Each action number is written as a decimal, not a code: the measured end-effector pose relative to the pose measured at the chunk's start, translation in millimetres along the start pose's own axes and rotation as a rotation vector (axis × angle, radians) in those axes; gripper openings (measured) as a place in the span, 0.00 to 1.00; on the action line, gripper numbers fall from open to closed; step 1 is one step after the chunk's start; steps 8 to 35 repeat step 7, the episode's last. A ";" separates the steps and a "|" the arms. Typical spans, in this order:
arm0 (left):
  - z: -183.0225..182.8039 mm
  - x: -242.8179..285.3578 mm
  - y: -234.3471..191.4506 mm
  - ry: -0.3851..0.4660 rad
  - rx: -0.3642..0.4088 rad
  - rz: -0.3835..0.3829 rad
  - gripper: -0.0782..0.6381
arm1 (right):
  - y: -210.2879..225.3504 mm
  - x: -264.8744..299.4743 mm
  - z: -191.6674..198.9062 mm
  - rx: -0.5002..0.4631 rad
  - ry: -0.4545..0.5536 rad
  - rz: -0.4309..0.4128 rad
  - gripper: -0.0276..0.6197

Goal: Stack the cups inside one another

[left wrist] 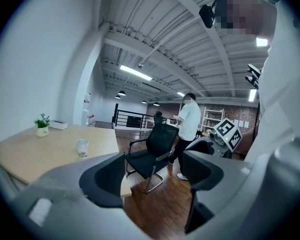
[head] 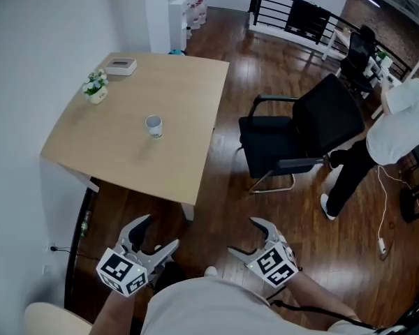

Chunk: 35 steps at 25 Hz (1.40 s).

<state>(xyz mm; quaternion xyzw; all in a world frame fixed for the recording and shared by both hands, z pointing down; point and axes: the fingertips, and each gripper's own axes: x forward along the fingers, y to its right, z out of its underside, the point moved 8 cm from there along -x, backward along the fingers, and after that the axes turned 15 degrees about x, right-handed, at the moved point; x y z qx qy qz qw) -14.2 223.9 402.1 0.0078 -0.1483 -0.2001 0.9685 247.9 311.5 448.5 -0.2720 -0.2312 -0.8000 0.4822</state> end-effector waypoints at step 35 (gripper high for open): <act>7.4 -5.2 24.2 -0.028 -0.037 0.002 0.61 | -12.4 -9.8 8.0 -0.010 0.001 -0.015 0.67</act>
